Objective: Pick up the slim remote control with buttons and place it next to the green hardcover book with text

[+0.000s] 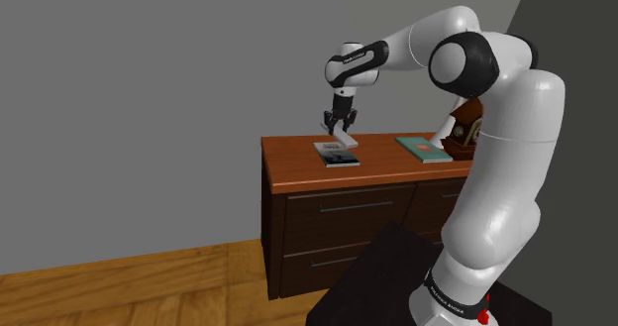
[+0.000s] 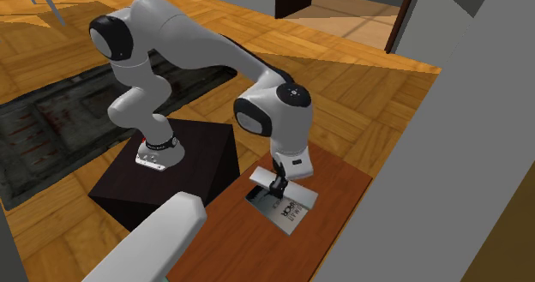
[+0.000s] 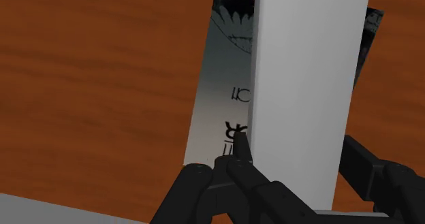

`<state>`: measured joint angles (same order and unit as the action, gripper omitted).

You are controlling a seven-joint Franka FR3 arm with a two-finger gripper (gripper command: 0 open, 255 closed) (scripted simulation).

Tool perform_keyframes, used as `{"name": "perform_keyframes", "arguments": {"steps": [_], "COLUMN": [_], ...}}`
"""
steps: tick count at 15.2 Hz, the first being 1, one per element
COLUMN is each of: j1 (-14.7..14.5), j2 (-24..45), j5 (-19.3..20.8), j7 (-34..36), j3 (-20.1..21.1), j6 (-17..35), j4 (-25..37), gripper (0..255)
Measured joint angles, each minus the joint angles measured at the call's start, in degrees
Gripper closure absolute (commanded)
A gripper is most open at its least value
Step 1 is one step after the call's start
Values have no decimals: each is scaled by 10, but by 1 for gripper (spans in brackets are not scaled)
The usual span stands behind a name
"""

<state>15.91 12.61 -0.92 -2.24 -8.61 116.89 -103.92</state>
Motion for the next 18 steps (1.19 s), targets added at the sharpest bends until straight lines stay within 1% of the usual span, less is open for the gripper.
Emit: {"name": "perform_keyframes", "arguments": {"steps": [6,13,14,15,16,18], "j1": [50,111,119,132,141,148], "j2": [23,91,97,113,122,133], "j5": [-12,-36,-38,-43,-46,-49], "j7": [-80,-166,-177,-192,-204,-212], "j3": [-27,-49,-52,-55,-57,-58], "j6": [-4,-39,-39,-49,-53,-50], "j4": [27,128,134,159,171,179], "gripper": [255,255,255,255,255,255]}}
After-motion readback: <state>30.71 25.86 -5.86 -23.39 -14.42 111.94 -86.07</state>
